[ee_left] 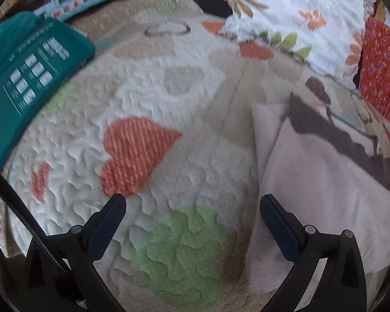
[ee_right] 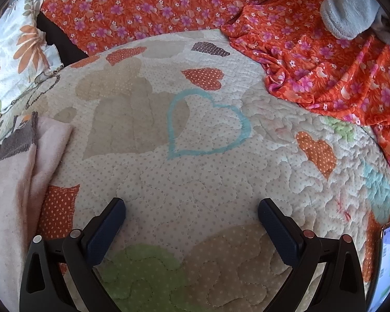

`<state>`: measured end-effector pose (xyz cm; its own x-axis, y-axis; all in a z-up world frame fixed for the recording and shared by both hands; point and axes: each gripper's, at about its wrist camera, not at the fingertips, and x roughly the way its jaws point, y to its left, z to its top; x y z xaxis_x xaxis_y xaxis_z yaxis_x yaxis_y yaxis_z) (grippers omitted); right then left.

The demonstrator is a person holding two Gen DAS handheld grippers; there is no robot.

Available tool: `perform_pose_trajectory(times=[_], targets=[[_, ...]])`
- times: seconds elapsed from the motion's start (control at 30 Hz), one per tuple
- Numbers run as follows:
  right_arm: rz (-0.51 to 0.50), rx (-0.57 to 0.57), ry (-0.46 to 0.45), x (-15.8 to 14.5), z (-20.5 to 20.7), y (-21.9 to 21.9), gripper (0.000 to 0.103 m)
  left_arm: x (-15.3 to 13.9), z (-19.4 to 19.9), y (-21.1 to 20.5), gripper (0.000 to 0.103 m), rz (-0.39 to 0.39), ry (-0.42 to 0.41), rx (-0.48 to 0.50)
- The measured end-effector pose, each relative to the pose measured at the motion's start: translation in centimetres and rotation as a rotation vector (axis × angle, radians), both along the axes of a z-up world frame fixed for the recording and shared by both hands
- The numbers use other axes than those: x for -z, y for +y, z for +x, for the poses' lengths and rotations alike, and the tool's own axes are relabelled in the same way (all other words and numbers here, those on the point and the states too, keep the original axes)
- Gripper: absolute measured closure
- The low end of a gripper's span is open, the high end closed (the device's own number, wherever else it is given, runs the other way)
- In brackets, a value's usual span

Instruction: Fold small clothes

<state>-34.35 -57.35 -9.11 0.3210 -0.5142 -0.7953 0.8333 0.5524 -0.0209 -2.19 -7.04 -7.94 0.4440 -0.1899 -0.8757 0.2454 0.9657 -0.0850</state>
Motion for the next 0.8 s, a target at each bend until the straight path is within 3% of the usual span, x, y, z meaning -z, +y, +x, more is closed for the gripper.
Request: perform_pose_trajectory(times=[0.07, 0.2, 0.37, 0.43, 0.47, 0.57, 0.63, 0.73, 0.8], targets=[[0.001, 0.001, 0.002, 0.0, 0.1, 0.0, 0.000, 1.1, 0.2, 0.4, 0.000, 0.002, 0.051, -0.015], [0.023, 0.012, 0.000, -0.1, 0.1, 0.1, 0.000, 1.9, -0.4, 0.1, 0.000, 0.074, 0.026, 0.008], [0.080, 0.030, -0.008, -0.5, -0.1, -0.1, 0.000, 2.1, -1.8, 0.8, 0.000, 0.049, -0.028, -0.007], [0.110, 0.056, -0.027, -0.6, -0.3, -0.1, 0.000, 1.8, -1.9, 0.7, 0.000, 0.068, 0.014, 0.030], [0.129, 0.060, -0.020, -0.6, -0.2, -0.1, 0.000, 1.6, -1.7, 0.9, 0.001, 0.043, 0.026, 0.044], [0.206, 0.039, 0.017, -1.0, 0.3, -0.2, 0.000, -0.9, -1.8, 3.0, 0.009, -0.163, 0.011, 0.027], [0.274, 0.034, -0.045, -1.8, 0.1, -0.2, 0.001, -2.4, -1.2, 3.7, 0.009, -0.263, -0.012, 0.030], [0.344, -0.015, -0.171, -3.3, 0.0, 0.5, 0.010, -2.7, 0.5, 1.7, 0.009, -0.276, 0.023, 0.070], [0.332, -0.059, -0.198, -4.4, 0.6, 1.7, 0.013, -1.7, 1.9, -0.3, 0.009, -0.312, 0.106, 0.117]])
